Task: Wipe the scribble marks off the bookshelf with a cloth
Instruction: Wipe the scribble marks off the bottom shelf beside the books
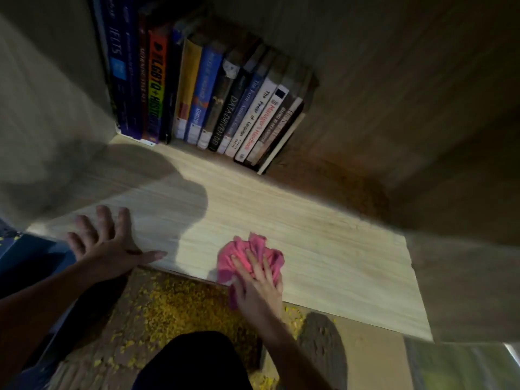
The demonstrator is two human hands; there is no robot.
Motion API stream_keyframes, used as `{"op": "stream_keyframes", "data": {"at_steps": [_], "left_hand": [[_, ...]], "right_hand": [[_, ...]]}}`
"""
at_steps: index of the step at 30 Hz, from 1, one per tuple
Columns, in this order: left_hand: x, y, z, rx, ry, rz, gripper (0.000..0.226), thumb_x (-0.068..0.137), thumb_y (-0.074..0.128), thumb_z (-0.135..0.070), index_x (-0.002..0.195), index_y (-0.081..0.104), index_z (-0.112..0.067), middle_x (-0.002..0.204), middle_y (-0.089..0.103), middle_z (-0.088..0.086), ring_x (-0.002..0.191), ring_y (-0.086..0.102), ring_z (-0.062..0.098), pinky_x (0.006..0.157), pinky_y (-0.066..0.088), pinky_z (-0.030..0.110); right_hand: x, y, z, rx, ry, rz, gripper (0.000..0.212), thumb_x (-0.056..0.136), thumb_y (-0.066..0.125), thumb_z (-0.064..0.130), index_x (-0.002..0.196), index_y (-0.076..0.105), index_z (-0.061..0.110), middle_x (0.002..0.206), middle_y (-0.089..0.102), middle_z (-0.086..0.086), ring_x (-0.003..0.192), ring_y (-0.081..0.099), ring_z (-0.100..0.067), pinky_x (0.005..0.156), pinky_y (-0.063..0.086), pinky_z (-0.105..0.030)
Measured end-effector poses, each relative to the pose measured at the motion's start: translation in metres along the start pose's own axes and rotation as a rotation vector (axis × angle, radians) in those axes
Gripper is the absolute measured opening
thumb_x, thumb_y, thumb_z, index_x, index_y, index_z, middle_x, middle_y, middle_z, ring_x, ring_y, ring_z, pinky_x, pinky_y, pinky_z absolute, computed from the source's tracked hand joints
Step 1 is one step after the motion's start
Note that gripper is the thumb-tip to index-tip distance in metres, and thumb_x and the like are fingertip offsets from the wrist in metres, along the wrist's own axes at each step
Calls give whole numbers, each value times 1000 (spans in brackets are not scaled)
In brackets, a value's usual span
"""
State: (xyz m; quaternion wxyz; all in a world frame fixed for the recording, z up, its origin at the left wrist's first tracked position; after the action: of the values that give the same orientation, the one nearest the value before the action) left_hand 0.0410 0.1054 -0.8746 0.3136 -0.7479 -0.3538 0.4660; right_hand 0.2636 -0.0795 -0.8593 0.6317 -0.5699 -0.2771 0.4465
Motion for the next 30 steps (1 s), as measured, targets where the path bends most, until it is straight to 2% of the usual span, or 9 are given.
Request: {"op": "stream_keyframes", "data": {"at_steps": [3, 5, 7, 10, 13, 16, 20, 26, 30], "left_hand": [[1, 0, 2, 27, -27, -3, 128, 53, 51, -87, 151, -5, -27, 157, -25, 9, 140, -25, 40, 111, -12, 57], [-1, -1, 0, 33, -44, 17, 128, 54, 53, -86, 151, -6, -27, 157, -24, 9, 141, -25, 40, 112, -12, 57], [-2, -2, -2, 37, -57, 30, 127, 57, 58, -85, 151, -3, -25, 157, -24, 11, 141, -24, 40, 111, -11, 57], [-5, 1, -36, 60, -23, -6, 108, 74, 67, -65, 153, 3, -27, 158, -19, 12, 142, -20, 40, 112, -6, 60], [-14, 28, -117, 104, 102, -11, 94, 89, 56, -52, 153, -8, -26, 158, -23, 7, 144, -22, 32, 112, -5, 59], [-32, 74, -214, 189, 251, 15, 83, 97, 44, -44, 152, -14, -20, 157, -25, 9, 143, -24, 32, 112, -6, 59], [-57, 134, -297, 185, 271, 98, 78, 99, 43, -38, 153, -9, -17, 157, -24, 12, 142, -24, 35, 110, -9, 61], [-71, 187, -313, 96, 134, 139, 110, 82, 55, -65, 150, -18, -19, 152, -34, 14, 136, -34, 41, 104, -13, 69], [-72, 189, -310, 92, 66, 132, 126, 67, 59, -78, 150, -19, -24, 153, -34, 12, 136, -34, 39, 103, -14, 69]], "right_hand": [[-20, -4, -74, -12, 191, 85, 57, 89, 8, 60, 145, 2, 52, 157, -8, 19, 147, -7, -15, 114, -2, -46], [-27, -16, -117, -16, 306, 70, 53, 92, 8, 59, 144, -3, 53, 158, -10, 17, 147, -10, -14, 115, 1, -48], [-20, -23, -139, 43, 382, 27, 53, 93, 10, 59, 144, -1, 53, 159, -5, 16, 147, -7, -15, 116, 5, -51], [9, -33, -158, 63, 368, 21, 49, 100, 20, 50, 147, 7, 51, 160, -4, 12, 147, -7, -21, 115, 5, -54], [34, -41, -172, 48, 254, 65, 49, 102, 22, 46, 149, 7, 48, 160, -6, 11, 147, -9, -24, 115, 4, -56], [50, -49, -195, 35, 188, 63, 49, 102, 20, 46, 149, 7, 48, 160, -6, 12, 147, -9, -22, 116, 2, -55], [71, -59, -230, 19, 159, 59, 48, 102, 18, 48, 148, 7, 50, 160, -8, 14, 147, -10, -19, 116, -1, -53], [84, -61, -264, -3, 37, 115, 48, 102, 16, 48, 147, 3, 50, 159, -11, 13, 146, -14, -18, 116, -5, -51], [69, -70, -310, -3, 21, 46, 48, 102, 16, 47, 147, -1, 50, 158, -13, 14, 145, -17, -16, 117, -5, -51]]}}
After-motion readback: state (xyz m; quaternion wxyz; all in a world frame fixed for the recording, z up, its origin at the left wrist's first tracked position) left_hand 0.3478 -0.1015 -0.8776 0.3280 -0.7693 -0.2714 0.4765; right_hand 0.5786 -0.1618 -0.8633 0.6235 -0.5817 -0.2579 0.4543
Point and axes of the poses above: each hand's wrist, its own x-axis towards the middle knuckle, its own y-axis out of the palm, z = x × y, the point moved 8 cm from there along x, towards the middle knuckle
